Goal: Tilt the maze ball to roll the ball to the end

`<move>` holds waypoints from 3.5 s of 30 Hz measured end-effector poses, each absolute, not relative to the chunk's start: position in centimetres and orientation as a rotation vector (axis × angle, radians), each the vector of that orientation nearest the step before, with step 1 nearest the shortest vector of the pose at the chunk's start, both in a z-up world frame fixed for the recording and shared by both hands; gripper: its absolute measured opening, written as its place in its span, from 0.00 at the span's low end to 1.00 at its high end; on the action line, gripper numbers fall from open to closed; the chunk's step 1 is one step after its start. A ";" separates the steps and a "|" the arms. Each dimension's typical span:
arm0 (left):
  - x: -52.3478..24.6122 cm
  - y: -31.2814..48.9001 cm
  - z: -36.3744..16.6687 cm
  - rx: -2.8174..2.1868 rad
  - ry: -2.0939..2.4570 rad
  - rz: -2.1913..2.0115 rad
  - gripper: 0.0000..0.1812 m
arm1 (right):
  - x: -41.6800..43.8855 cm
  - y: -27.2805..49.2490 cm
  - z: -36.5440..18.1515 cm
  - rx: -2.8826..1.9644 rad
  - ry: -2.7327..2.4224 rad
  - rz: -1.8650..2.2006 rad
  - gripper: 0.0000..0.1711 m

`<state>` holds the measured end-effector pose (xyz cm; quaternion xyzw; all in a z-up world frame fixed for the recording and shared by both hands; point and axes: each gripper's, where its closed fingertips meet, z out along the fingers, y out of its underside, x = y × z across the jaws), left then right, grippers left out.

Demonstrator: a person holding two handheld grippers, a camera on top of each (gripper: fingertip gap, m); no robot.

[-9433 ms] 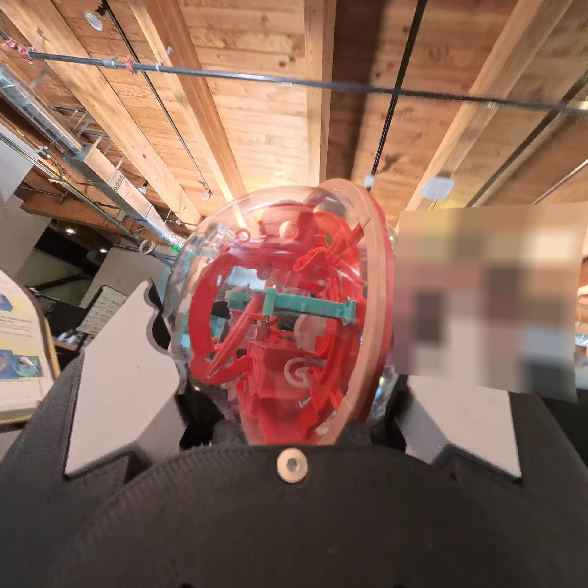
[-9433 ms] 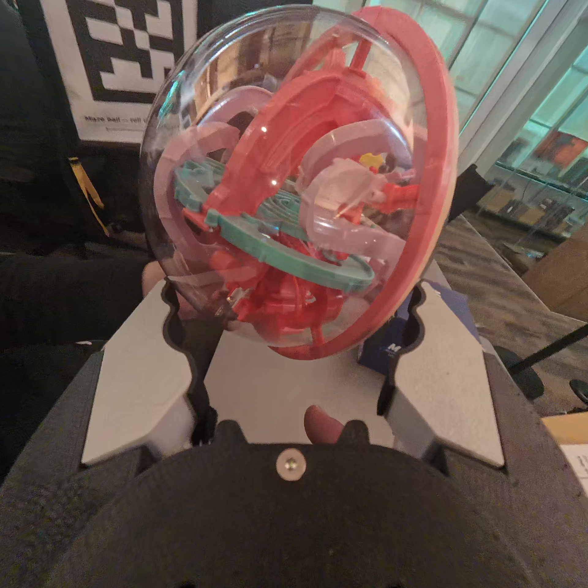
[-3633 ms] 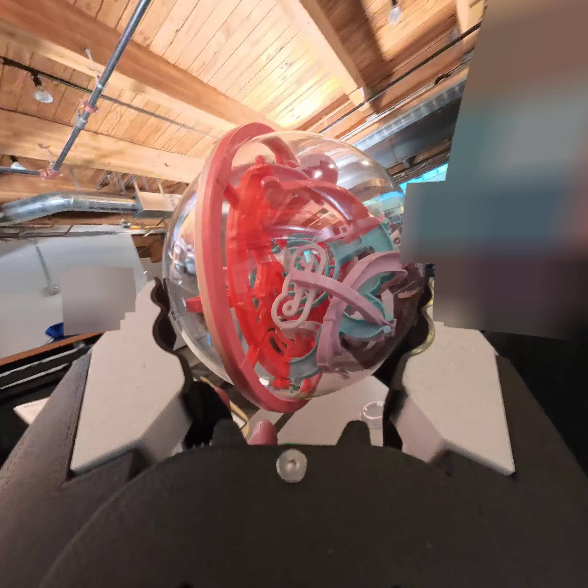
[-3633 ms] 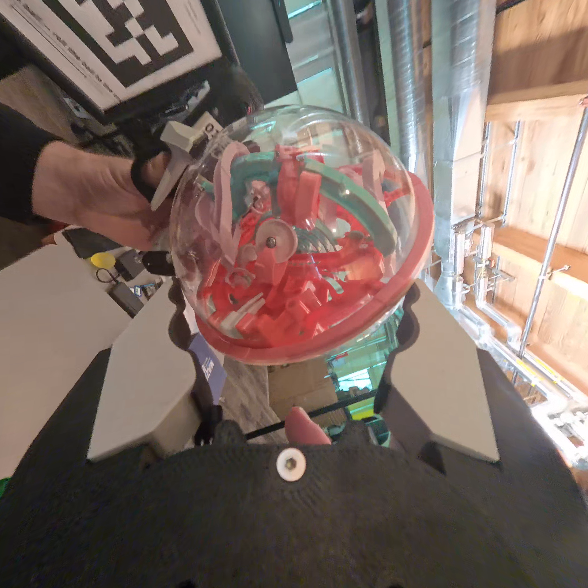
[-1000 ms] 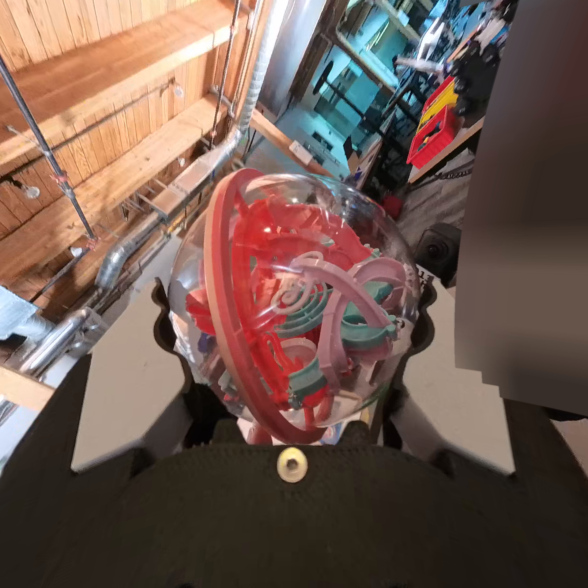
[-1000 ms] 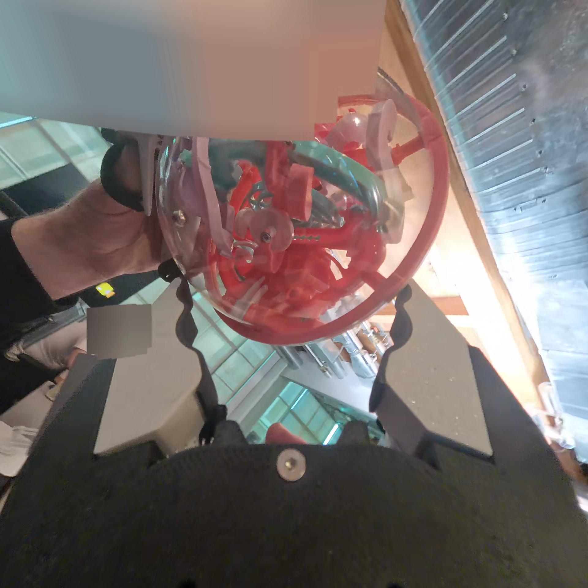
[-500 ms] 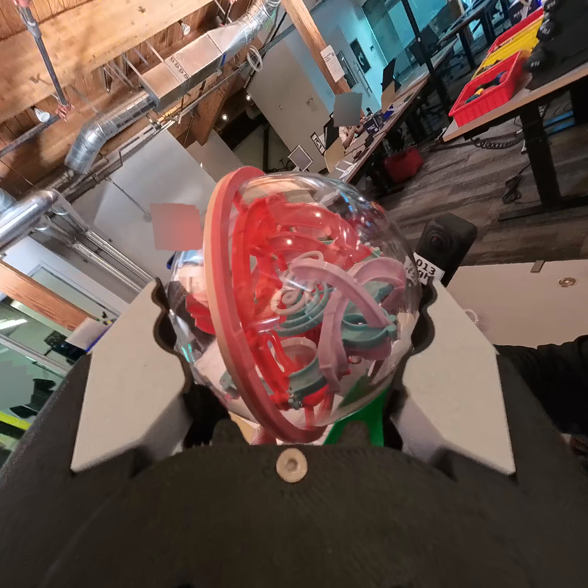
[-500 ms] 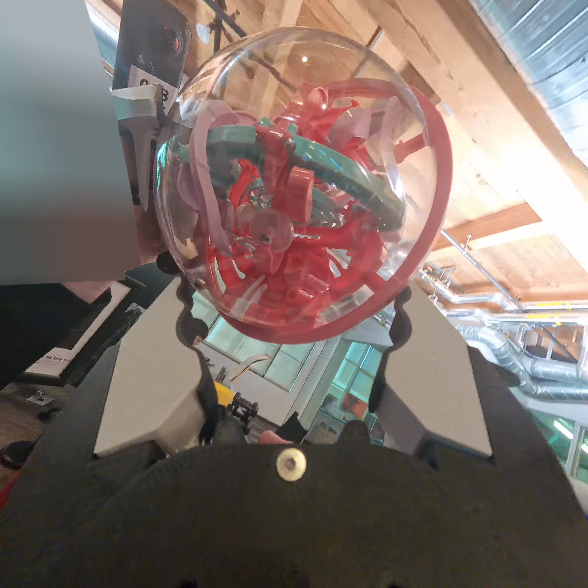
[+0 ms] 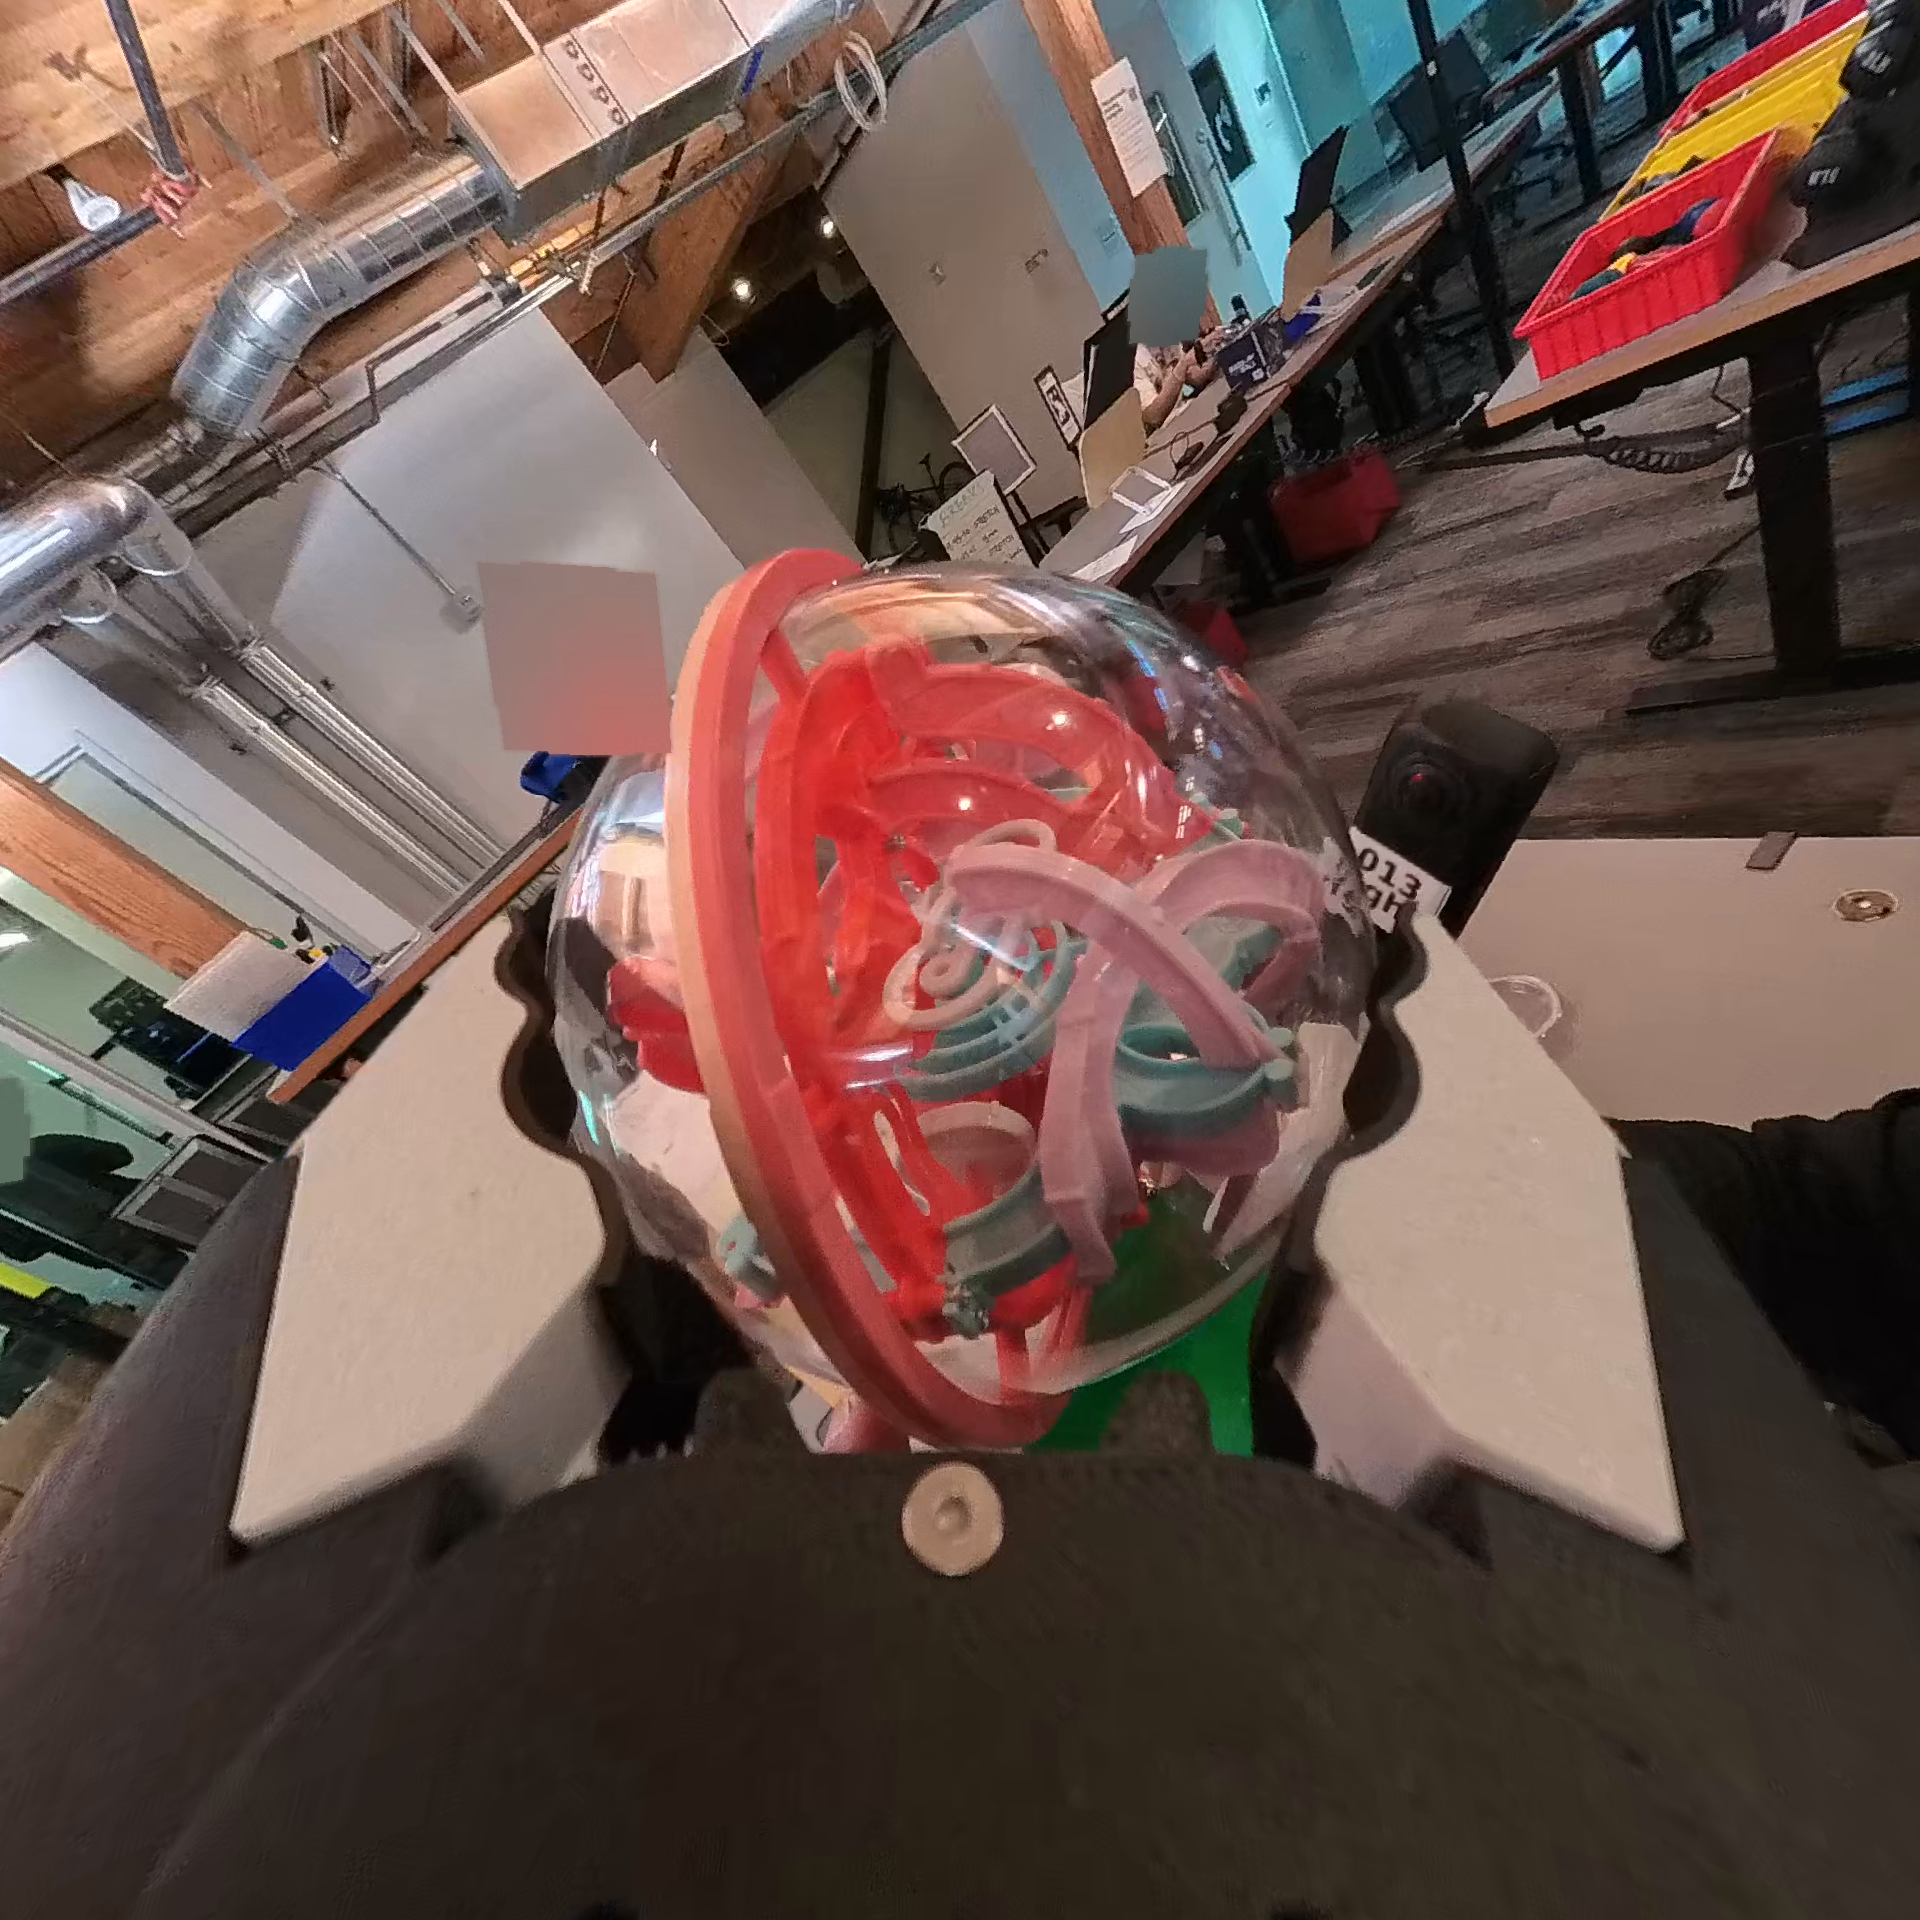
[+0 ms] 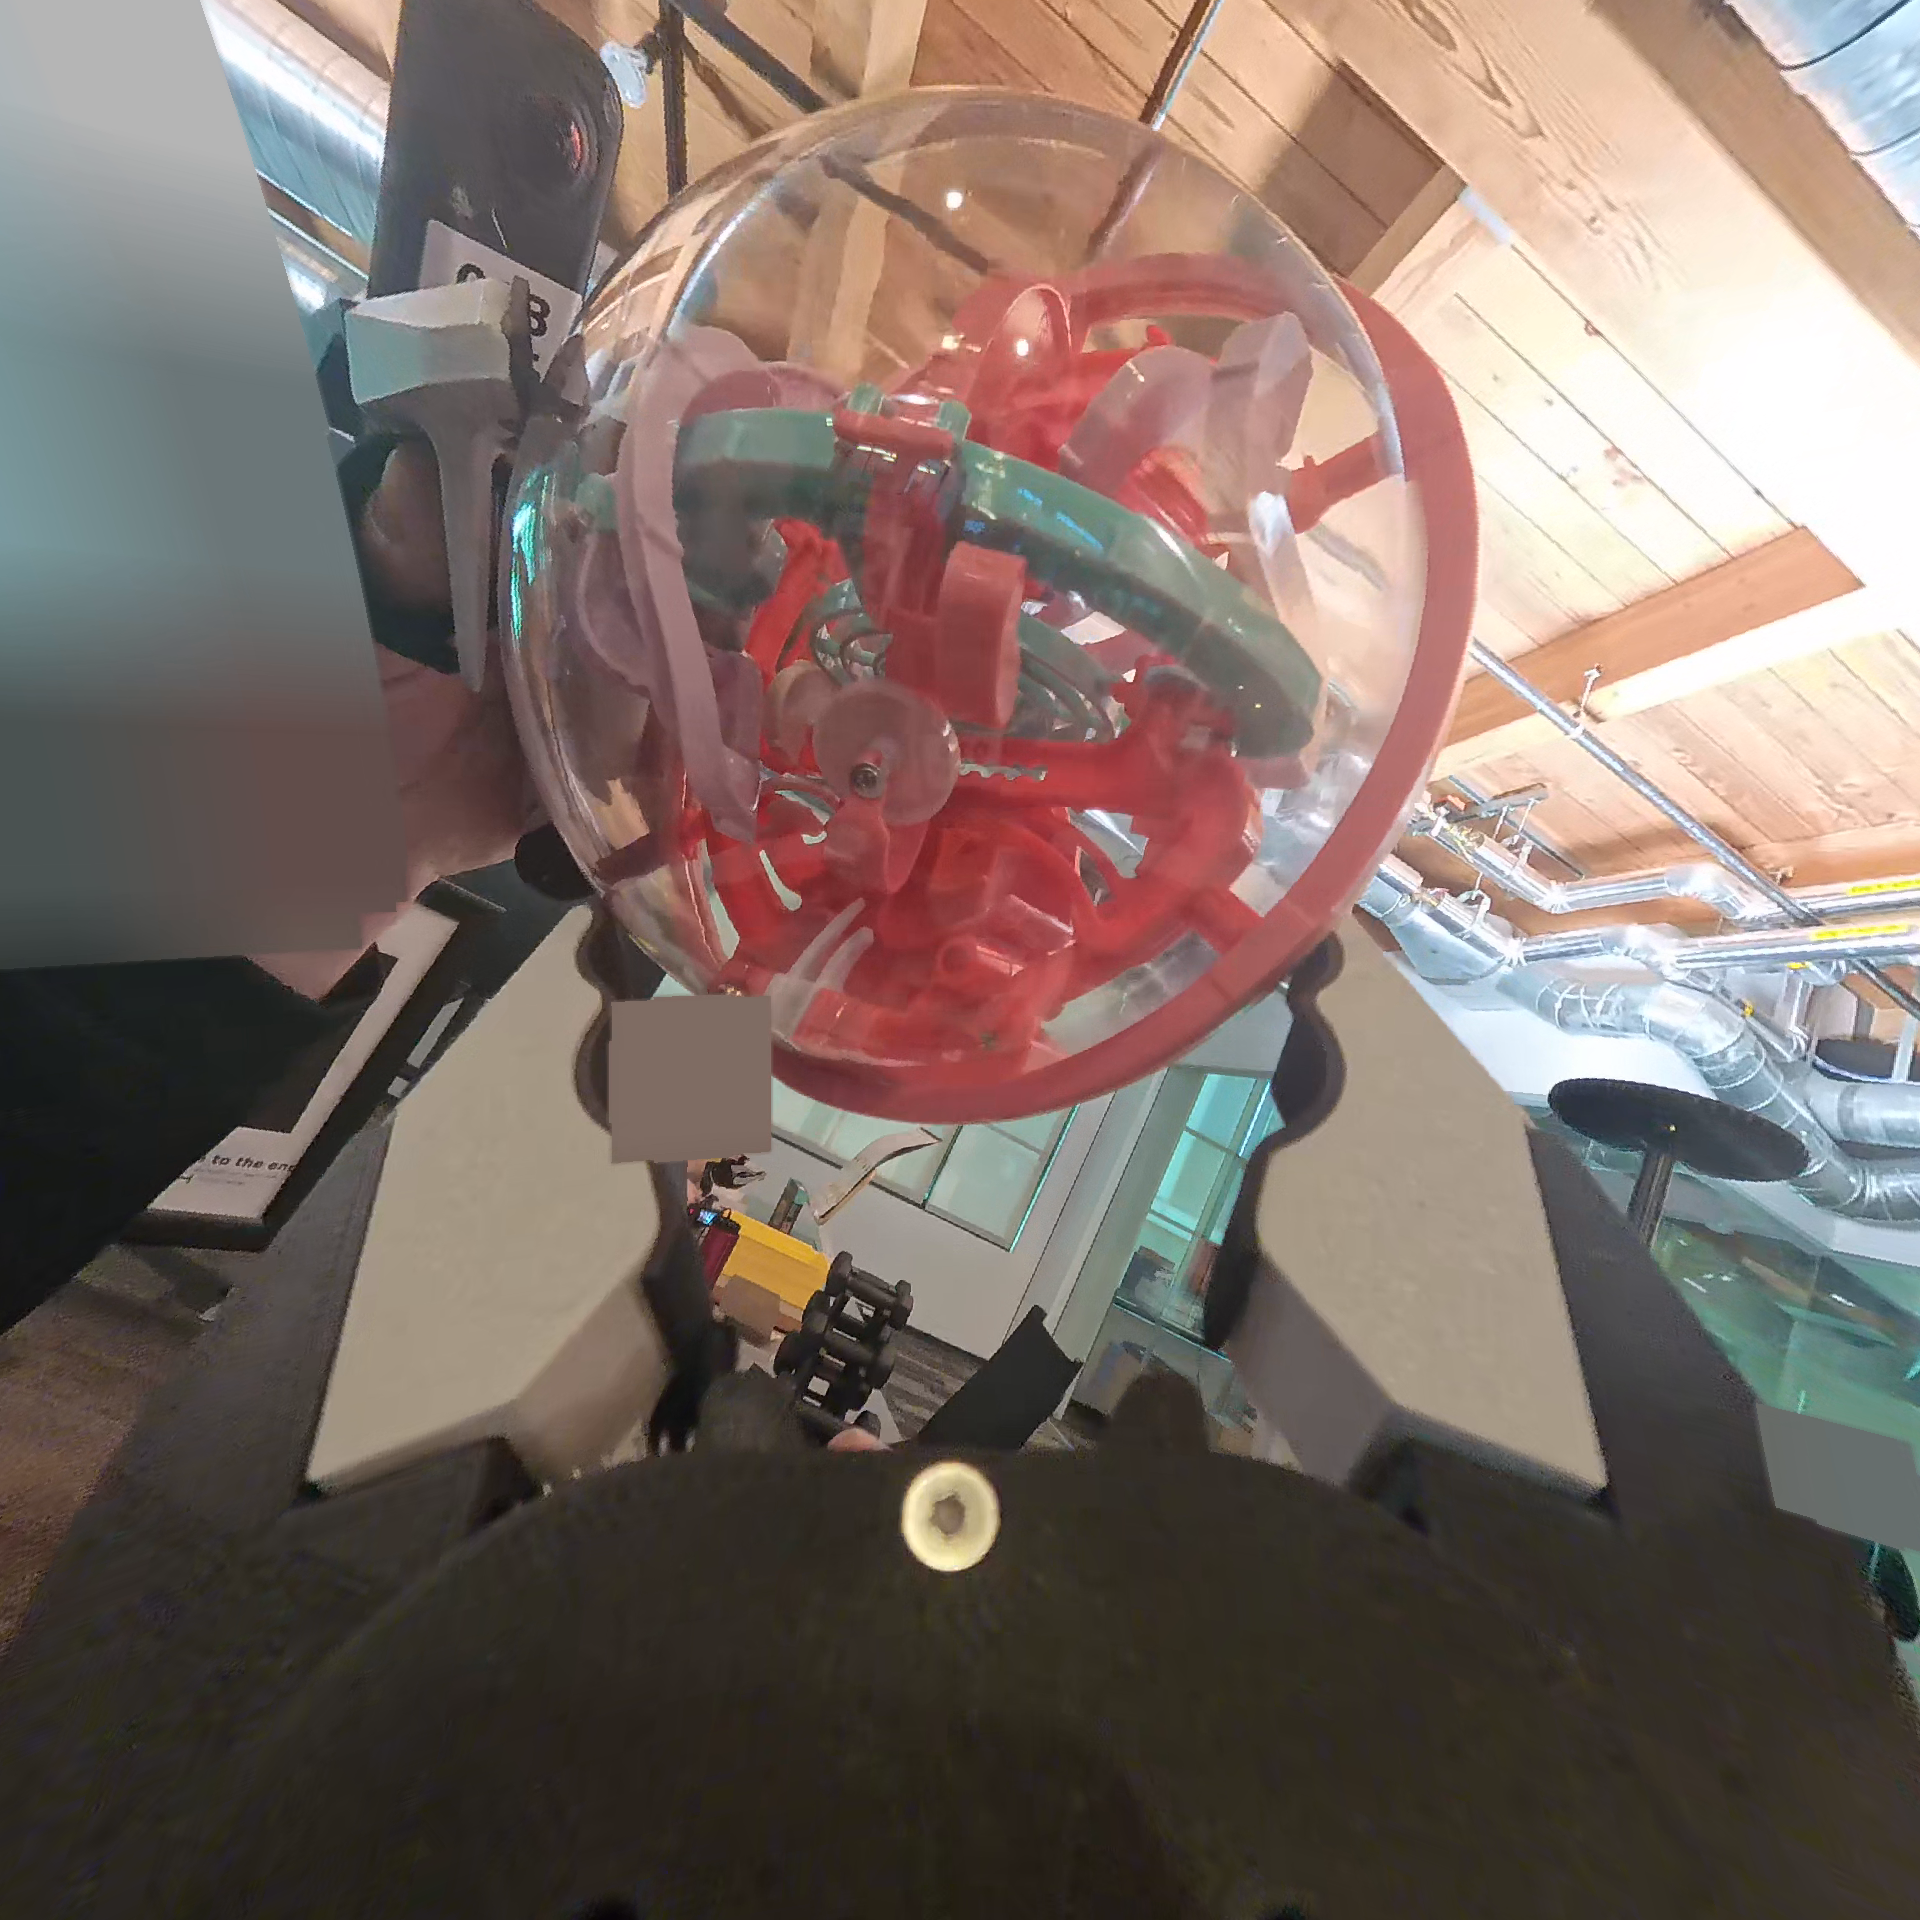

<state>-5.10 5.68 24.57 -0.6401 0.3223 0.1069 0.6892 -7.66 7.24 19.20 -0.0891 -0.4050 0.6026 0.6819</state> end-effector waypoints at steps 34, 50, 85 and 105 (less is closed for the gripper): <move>-17.4 6.0 10.9 -1.650 0.219 -0.263 0.82 | -16.6 6.6 3.0 -0.642 -1.189 1.363 0.61; -21.3 5.4 -5.8 -1.662 -0.183 -0.688 0.82 | -16.8 5.5 -12.1 -0.992 -1.469 1.374 0.62; -21.5 4.6 -28.7 -1.785 -0.624 -1.232 0.80 | -17.3 6.3 -31.9 -1.146 -1.898 1.024 0.81; -20.7 3.6 -28.8 -1.845 -0.537 -1.289 0.79 | -16.3 6.0 -31.5 -1.093 -1.933 1.106 0.69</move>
